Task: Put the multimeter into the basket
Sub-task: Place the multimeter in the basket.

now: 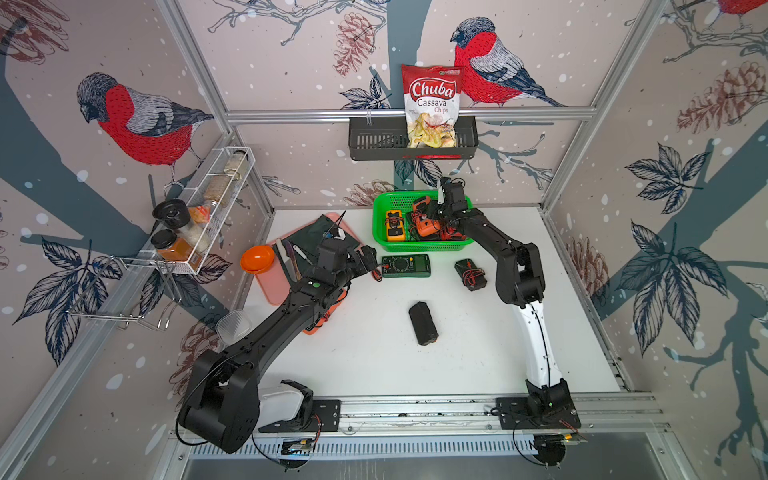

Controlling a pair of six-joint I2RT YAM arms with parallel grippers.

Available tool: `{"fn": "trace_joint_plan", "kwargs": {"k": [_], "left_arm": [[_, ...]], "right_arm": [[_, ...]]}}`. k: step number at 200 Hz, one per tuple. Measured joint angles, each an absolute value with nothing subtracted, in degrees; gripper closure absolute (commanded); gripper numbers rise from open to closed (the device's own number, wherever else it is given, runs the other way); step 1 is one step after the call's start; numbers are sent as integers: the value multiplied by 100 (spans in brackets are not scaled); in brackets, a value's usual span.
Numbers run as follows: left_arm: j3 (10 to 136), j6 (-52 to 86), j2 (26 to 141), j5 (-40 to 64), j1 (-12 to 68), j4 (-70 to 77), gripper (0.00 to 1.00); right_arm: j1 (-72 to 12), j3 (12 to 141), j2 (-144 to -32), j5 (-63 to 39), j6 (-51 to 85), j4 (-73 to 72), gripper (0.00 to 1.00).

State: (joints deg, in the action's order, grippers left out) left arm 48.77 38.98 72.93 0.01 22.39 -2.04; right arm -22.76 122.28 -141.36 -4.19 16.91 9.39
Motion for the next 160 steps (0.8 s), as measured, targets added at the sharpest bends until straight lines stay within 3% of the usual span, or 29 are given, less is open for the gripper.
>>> {"fn": "trace_joint_plan", "kwargs": {"k": [34, 107, 160], "left_arm": [[4877, 3898, 7295, 1, 2239, -207, 2], [4877, 3898, 7295, 25, 2228, -207, 2], [4875, 3896, 7220, 40, 2228, -215, 2]], "right_arm": [[-2342, 12068, -13972, -493, 1793, 1339, 57], [-2386, 11568, -13386, -775, 1946, 1638, 55], [-2488, 10790, -12621, -425, 1916, 1640, 43]]}}
